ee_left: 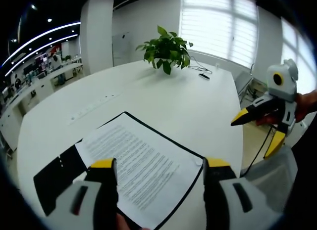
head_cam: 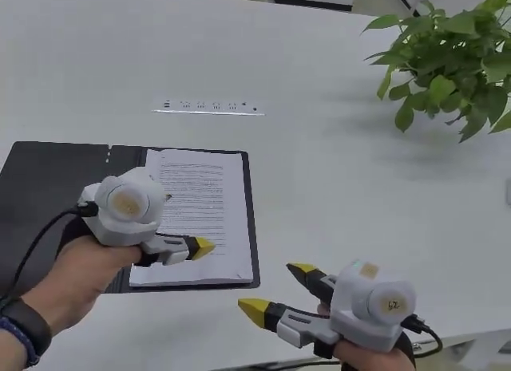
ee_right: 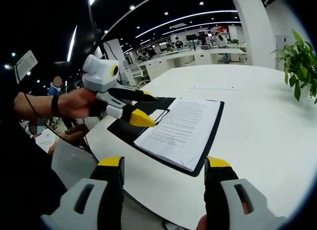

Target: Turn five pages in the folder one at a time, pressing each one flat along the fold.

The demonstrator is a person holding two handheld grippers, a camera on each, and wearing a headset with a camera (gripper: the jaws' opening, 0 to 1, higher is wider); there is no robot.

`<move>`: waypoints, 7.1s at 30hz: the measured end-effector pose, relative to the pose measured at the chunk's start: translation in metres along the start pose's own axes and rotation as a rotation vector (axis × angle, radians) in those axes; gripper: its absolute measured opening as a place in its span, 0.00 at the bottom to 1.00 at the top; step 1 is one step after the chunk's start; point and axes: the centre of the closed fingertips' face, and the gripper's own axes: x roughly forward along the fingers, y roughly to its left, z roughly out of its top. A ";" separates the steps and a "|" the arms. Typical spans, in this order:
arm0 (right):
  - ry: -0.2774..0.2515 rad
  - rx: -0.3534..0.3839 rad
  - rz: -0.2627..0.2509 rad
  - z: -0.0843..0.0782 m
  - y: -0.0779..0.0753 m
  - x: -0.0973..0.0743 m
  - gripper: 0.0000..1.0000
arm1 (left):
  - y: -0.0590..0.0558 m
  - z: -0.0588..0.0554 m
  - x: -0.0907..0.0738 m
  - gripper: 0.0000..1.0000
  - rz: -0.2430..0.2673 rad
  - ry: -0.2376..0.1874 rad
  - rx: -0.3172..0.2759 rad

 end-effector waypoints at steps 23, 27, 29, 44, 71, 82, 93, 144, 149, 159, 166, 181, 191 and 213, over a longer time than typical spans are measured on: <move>0.016 0.017 0.022 -0.007 -0.014 0.003 0.64 | -0.028 -0.039 0.073 0.71 0.012 0.117 -0.005; 0.018 0.024 0.021 -0.009 -0.016 0.001 0.64 | -0.033 -0.049 0.081 0.71 0.012 0.138 -0.013; 0.025 0.030 0.018 -0.013 -0.018 0.001 0.64 | -0.034 -0.056 0.087 0.70 0.031 0.161 -0.016; 0.015 0.069 0.006 -0.017 -0.023 -0.002 0.64 | -0.032 -0.069 0.093 0.65 0.081 0.170 -0.028; -0.035 0.117 0.060 0.008 -0.021 0.037 0.61 | -0.014 -0.076 0.074 0.36 0.150 0.089 -0.224; -0.034 0.161 0.081 0.011 -0.038 0.073 0.59 | -0.012 -0.075 0.066 0.35 0.126 0.031 -0.362; -0.061 0.245 0.115 0.026 -0.056 0.109 0.56 | -0.012 -0.075 0.066 0.36 0.124 0.027 -0.371; -0.168 0.407 0.139 0.031 -0.045 0.113 0.01 | -0.013 -0.069 0.004 0.52 0.137 0.009 -0.275; -0.181 0.410 0.152 0.038 -0.040 0.115 0.00 | -0.008 -0.067 -0.008 0.53 0.151 0.001 -0.264; -0.222 0.446 0.174 0.050 -0.026 0.122 0.00 | 0.004 -0.075 -0.034 0.55 0.198 -0.006 -0.259; -0.244 0.471 0.191 0.058 -0.014 0.130 0.00 | 0.015 -0.081 -0.055 0.56 0.241 -0.025 -0.293; -0.214 0.451 0.248 0.071 0.020 0.154 0.00 | 0.033 -0.110 -0.093 0.58 0.320 -0.022 -0.314; -0.195 0.435 0.278 0.077 0.044 0.175 0.00 | 0.055 -0.119 -0.121 0.60 0.388 -0.072 -0.389; -0.151 0.433 0.338 0.084 0.103 0.215 0.00 | 0.066 -0.120 -0.151 0.63 0.410 -0.116 -0.387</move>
